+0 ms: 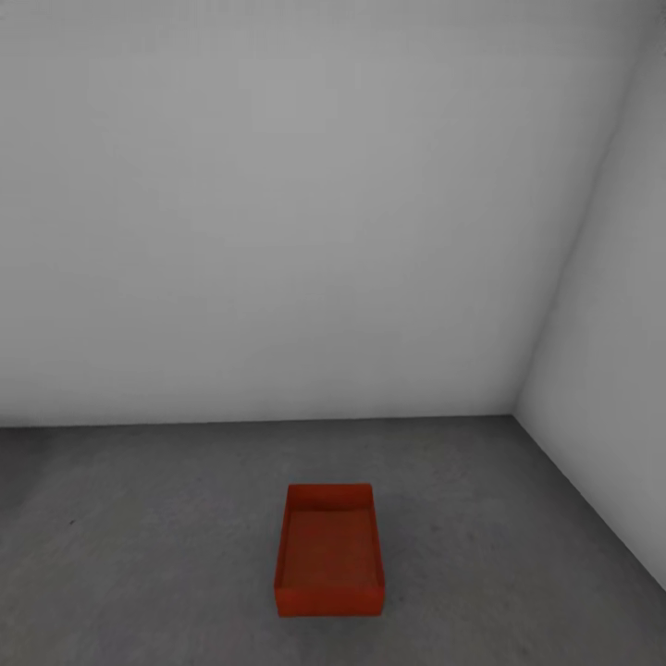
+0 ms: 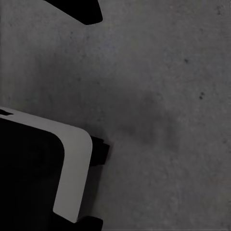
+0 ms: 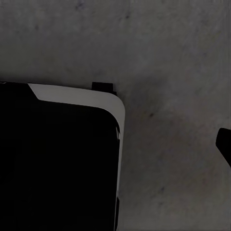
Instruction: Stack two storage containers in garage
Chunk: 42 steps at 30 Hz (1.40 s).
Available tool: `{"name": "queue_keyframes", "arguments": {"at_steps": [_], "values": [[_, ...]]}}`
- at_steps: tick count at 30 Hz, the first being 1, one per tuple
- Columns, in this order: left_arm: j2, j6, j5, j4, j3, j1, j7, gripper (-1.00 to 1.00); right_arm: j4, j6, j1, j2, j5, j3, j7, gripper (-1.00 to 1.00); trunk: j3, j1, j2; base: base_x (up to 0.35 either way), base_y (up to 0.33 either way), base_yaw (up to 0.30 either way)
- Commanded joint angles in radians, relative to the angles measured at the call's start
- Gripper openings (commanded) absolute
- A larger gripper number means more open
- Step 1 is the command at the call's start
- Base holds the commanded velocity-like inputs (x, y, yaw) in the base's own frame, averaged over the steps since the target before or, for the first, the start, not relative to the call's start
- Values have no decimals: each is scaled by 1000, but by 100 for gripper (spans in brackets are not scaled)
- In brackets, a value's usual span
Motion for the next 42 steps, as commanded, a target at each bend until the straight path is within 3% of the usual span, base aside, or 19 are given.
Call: {"name": "queue_keyframes", "arguments": {"at_steps": [1, 34, 38, 42], "values": [[0, 4, 5, -1, 3, 0, 2, 100, 3, -5, -1, 1, 9, -1, -5, 100, 1, 0, -1, 0, 0, 0], [0, 4, 5, -1, 3, 0, 2, 100, 3, -5, -1, 8, 8, -1, -7, 100, 51, 0, -1, 0, 0, 0], [0, 4, 5, -1, 3, 0, 2, 100, 3, -3, -1, 4, -16, -9, -18, 100, 51, 0, -1, 0, 0, -15], [0, 4, 5, -1, 3, 0, 2, 100, 3, 4, -1, -1, -97, -10, -18, 100, 51, 0, -1, 0, 0, -191]]}}
